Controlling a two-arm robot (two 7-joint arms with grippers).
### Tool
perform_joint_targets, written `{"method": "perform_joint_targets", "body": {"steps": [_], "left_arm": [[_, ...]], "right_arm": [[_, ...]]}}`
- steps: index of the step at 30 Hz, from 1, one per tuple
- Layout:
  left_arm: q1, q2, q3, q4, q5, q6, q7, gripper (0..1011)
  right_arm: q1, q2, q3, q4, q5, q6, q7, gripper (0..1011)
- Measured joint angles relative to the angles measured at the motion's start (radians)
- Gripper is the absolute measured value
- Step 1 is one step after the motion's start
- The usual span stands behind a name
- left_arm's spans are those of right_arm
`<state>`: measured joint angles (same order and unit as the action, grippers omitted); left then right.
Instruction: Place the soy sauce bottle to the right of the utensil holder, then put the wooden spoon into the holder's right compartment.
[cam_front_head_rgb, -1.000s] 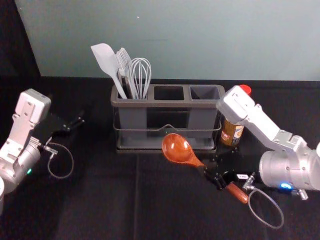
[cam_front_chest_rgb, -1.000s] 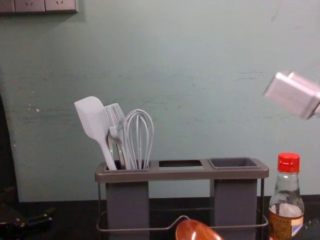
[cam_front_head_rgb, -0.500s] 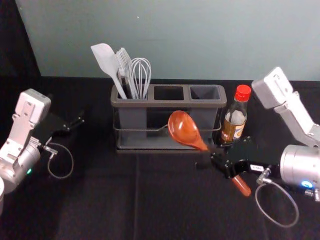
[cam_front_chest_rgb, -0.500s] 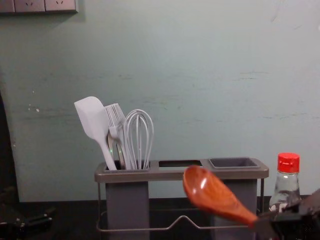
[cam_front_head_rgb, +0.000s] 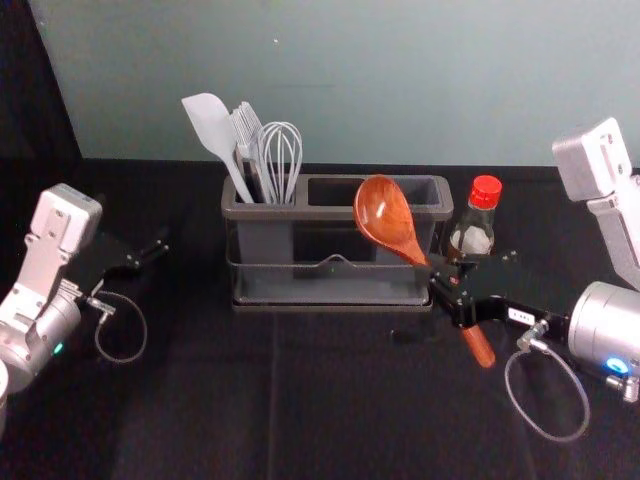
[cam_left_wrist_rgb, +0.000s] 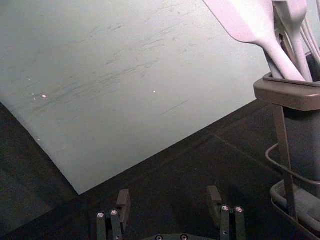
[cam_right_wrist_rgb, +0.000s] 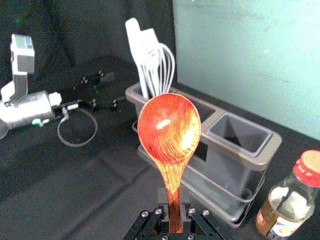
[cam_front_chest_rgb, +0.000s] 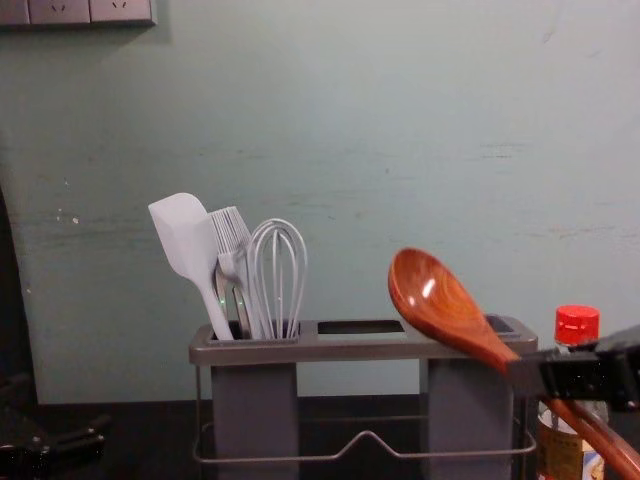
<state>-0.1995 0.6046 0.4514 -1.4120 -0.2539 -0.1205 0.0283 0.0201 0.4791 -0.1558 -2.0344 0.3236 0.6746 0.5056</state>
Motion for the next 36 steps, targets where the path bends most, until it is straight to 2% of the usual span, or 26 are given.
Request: {"method": "perform_joint_targets", "body": {"steps": [14, 26, 36], "left_arm": [[0.000, 0.000, 0.000, 0.000, 0.000, 0.000, 0.000, 1005], [0.000, 0.000, 0.000, 0.000, 0.000, 0.000, 0.000, 1005], [0.000, 0.000, 0.000, 0.000, 0.000, 0.000, 0.000, 1005]], "right_arm": [[-0.024, -0.058, -0.006, -0.007, 0.001, -0.145, -0.093, 127], [0.056, -0.103, -0.010, 0.109, 0.049, -0.233, -0.116, 127], [0.171, -0.130, -0.032, 0.214, 0.070, -0.293, -0.125, 127]]}}
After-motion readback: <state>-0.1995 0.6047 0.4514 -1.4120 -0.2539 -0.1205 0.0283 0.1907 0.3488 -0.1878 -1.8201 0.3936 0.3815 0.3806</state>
